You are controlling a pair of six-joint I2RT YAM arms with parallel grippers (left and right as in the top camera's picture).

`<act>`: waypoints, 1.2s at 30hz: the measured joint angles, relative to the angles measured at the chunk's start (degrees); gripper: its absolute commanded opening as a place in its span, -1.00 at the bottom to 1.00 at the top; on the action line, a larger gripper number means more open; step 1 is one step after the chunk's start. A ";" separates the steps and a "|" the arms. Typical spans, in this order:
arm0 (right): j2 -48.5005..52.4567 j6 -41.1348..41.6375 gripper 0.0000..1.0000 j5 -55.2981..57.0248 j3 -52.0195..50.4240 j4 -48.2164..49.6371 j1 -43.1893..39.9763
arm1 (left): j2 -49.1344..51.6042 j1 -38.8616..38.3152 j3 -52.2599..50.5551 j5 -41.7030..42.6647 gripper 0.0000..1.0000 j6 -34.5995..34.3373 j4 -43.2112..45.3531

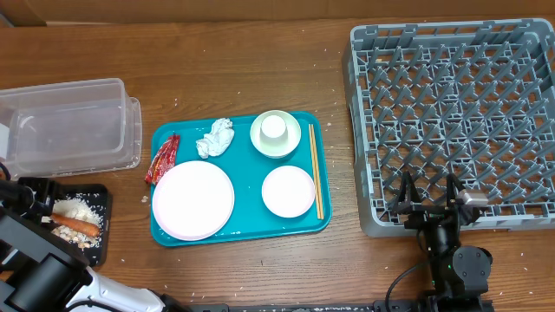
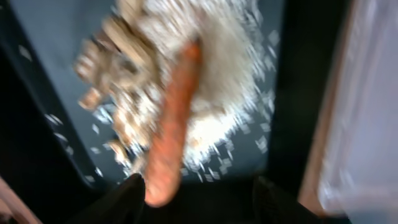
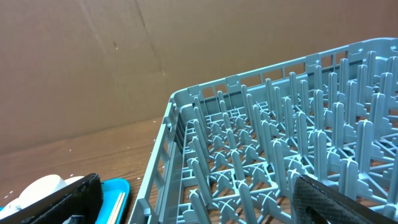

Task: Sort waste into correct bins and load items into the dishwasher
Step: 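Carry the carrot with the left gripper onto the black tray, then move the left gripper to the crumpled tissue and grasp it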

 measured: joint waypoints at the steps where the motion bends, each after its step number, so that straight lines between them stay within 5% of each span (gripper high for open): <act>1: 0.00 0.00 1.00 0.00 0.00 -0.04 0.00 | 0.00 0.00 0.39 1.14 0.11 0.39 -0.81; 14: 0.00 0.02 1.00 0.04 0.00 -0.04 0.00 | -3.23 -0.92 8.52 18.56 0.06 7.98 -8.92; 18: 0.00 0.00 1.00 0.02 0.00 -0.02 0.00 | -8.66 -4.94 8.57 21.40 0.13 9.75 -8.87; 19: 0.00 0.02 1.00 0.04 0.00 -0.02 0.00 | -9.77 -6.32 8.63 21.64 0.27 9.94 -8.81; 20: 0.00 0.02 1.00 0.00 0.00 -0.04 0.00 | -11.76 -9.42 8.90 22.36 0.46 10.40 -8.76; 25: 0.00 0.02 1.00 0.02 0.00 -0.02 0.00 | -13.29 -22.27 9.31 23.04 0.74 12.61 -5.35; 36: 0.00 0.02 1.00 0.04 0.00 -0.04 0.00 | -6.64 -53.81 9.31 11.78 0.90 15.69 5.55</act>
